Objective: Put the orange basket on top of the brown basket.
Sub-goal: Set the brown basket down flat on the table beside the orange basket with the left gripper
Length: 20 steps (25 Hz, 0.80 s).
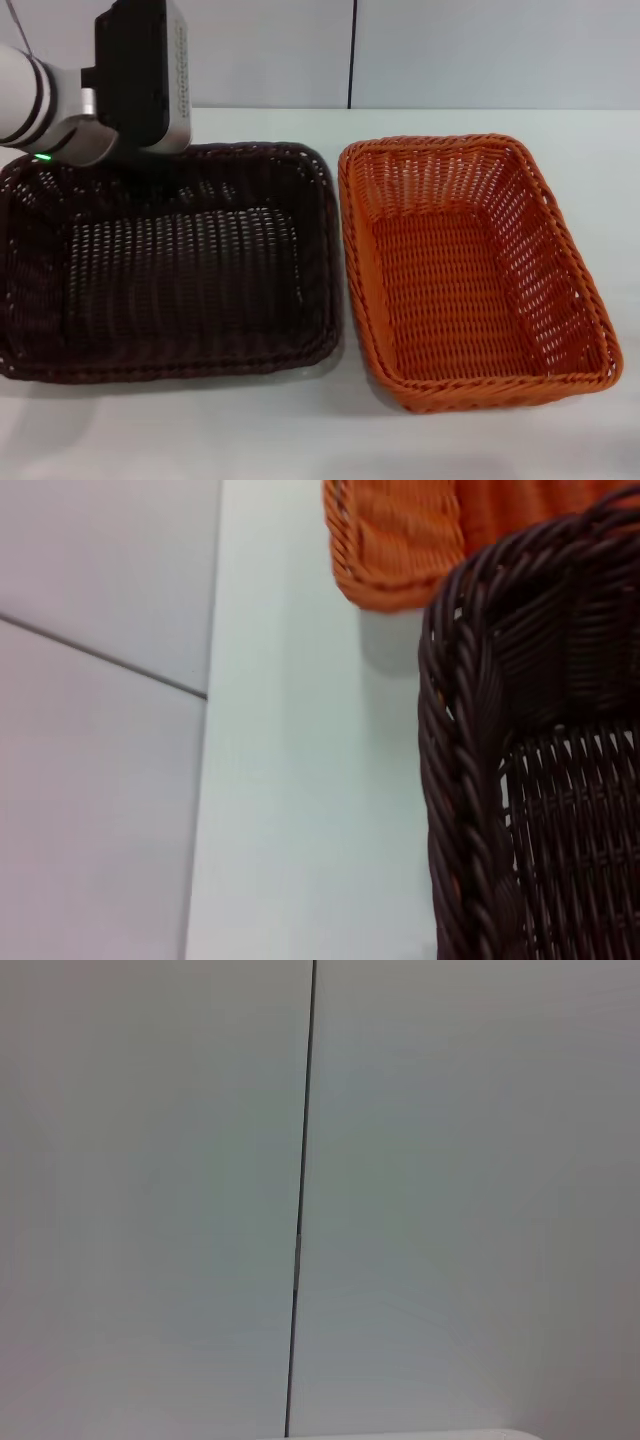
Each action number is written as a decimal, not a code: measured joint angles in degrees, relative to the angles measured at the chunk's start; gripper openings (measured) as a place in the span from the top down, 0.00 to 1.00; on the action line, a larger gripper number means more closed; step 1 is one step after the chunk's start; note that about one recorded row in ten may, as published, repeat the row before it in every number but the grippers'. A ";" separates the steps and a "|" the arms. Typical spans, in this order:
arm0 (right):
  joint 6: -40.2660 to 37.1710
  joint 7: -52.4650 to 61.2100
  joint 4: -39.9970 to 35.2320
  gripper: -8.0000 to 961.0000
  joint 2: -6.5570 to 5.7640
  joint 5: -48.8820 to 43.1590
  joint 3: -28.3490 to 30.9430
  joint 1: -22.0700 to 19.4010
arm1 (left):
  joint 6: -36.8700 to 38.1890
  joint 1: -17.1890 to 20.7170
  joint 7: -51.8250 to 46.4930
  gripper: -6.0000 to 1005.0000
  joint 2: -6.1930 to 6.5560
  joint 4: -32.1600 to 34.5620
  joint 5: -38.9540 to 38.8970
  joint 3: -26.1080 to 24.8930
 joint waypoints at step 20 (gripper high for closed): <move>-0.14 -0.66 0.05 0.14 -0.26 0.00 0.09 0.18 | 14.14 0.08 -6.89 0.55 -0.21 4.47 2.86 9.67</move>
